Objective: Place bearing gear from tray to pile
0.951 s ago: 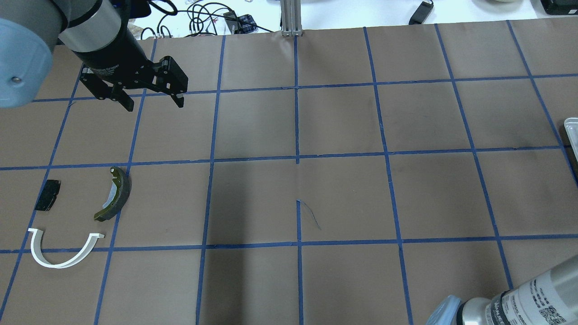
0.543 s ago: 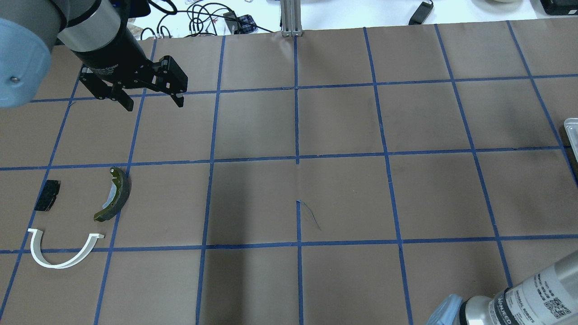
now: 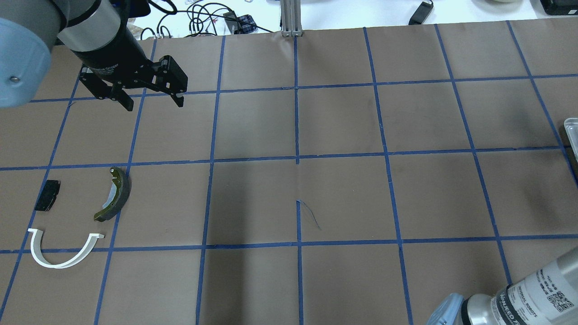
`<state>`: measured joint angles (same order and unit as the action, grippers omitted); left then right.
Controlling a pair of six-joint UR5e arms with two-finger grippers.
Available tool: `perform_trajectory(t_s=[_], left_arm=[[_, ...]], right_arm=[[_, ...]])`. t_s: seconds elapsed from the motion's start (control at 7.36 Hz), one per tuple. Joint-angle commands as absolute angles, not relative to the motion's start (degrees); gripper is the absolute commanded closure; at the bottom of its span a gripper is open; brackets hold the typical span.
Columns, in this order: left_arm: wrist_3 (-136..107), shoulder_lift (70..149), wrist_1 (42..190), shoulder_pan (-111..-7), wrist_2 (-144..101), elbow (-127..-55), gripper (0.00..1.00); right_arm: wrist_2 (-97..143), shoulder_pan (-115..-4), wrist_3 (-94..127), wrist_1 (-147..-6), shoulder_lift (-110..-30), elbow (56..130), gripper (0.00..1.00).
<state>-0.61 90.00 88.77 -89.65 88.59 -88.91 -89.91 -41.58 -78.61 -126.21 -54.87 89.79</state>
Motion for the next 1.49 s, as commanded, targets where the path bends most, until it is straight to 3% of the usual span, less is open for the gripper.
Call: perform_trajectory(t_s=[0.0,0.14,0.95,1.36], left_arm=[[-0.6,90.0,88.8,-89.6,88.6,-88.9,0.00],[-0.6,90.0,88.8,-89.6,88.6,-88.9,0.00],[-0.5,89.9,88.8,-89.6,88.6,-88.9,0.00],[-0.5,90.0,88.8,-89.5,88.5,-88.8,0.00]], right_arm=[[-89.7,-41.6,-78.3,-126.3,-54.7,89.6,0.14],[-89.6,-41.6,-78.2,-126.4,-54.3,89.3,0.24],[-88.0,-41.6,-76.2,-126.7,-53.8,89.3,0.30],[-88.0,-41.6,-76.0,-126.7,-54.1,89.1,0.71]])
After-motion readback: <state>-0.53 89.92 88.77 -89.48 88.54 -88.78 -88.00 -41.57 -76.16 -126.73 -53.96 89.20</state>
